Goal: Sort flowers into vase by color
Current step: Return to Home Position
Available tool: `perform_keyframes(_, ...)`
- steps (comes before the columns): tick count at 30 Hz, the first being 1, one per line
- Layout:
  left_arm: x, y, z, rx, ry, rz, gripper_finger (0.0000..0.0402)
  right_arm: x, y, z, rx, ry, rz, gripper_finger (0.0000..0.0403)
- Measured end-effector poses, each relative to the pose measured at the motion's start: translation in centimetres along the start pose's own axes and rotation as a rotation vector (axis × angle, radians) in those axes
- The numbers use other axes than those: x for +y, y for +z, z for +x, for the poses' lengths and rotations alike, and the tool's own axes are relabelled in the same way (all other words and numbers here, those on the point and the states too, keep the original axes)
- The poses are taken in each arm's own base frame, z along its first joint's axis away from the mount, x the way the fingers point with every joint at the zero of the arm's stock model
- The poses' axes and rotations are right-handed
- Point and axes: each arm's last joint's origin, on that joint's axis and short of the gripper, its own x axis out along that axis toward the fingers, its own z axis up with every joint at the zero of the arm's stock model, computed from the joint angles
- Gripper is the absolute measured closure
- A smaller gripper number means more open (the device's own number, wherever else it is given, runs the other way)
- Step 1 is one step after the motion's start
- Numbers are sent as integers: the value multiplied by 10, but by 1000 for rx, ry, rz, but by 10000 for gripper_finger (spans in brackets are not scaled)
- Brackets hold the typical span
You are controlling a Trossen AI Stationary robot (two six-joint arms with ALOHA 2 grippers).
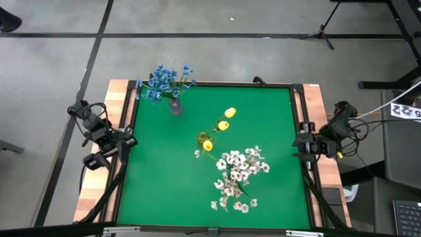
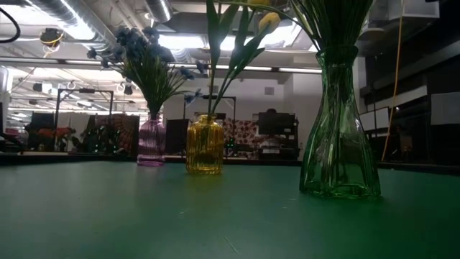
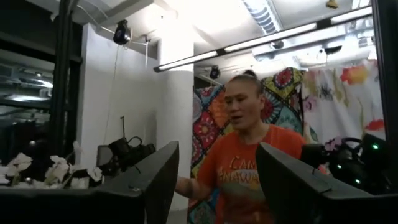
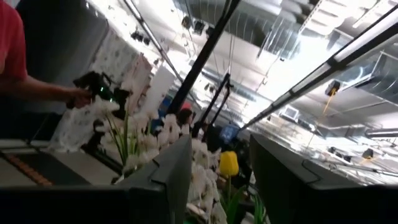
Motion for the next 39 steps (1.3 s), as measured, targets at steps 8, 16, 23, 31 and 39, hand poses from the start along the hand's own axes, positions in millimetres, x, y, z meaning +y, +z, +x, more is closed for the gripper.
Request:
perform_keyframes(8, 0, -22, -5, -48, -57, -10, 192, 1, -1, 0, 20, 10, -5, 242)
perform_keyframes(16, 0, -27, -7, -55, -104, 25, 192, 4, -6, 0, 81, 18, -22, 242)
perform_keyframes(23, 6, -38, -8, 51, -33, 13, 192, 7, -11, -1, 126, 51, -10, 242)
perform_keyframes(31, 17, -51, -11, 167, 218, 32, 192, 23, -35, -5, 233, 29, -22, 242)
perform_keyframes(39, 23, -57, -14, 250, 286, 98, 192, 31, -50, -8, 315, -37, -58, 242)
